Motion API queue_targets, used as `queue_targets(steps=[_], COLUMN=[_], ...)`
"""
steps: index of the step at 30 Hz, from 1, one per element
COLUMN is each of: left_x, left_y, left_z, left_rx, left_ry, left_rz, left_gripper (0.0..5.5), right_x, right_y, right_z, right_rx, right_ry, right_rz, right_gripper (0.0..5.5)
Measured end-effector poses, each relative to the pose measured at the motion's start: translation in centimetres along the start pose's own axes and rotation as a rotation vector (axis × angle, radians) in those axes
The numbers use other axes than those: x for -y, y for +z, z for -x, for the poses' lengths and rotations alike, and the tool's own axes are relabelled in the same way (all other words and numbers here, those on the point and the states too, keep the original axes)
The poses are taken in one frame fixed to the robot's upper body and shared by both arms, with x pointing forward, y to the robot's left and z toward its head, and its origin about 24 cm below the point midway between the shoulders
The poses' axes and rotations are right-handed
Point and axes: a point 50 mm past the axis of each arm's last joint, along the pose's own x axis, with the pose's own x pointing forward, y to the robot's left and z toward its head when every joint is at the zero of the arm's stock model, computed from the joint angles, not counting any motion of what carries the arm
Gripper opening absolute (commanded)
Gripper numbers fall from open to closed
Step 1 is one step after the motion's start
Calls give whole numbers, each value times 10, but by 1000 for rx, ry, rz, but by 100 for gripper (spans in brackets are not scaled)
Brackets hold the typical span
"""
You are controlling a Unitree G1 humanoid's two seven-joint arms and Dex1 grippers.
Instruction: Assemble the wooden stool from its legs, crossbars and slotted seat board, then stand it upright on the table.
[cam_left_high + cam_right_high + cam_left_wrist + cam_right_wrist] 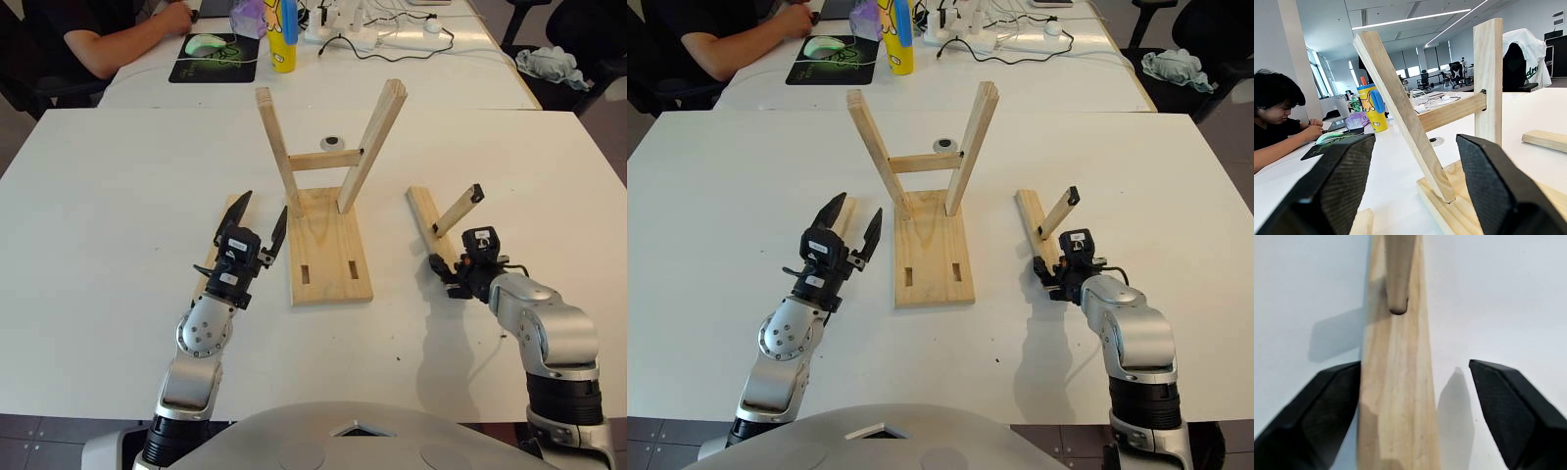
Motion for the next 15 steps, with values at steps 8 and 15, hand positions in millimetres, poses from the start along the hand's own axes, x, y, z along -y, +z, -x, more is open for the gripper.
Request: queue_targets(steps=[8, 15], left_x=[3, -7], left_y=[-3, -8], left_z=[-1, -6], left_rx=[-8, -30], left_ry=[2, 19], left_rz=[13, 13], left_gripper=[308, 308], right_x=[-1, 2], right_y=[8, -2], right_z=[-14, -13], right_rx=[26, 42], right_ry=[26, 26], right_rz=[39, 33], right_gripper=[341, 241])
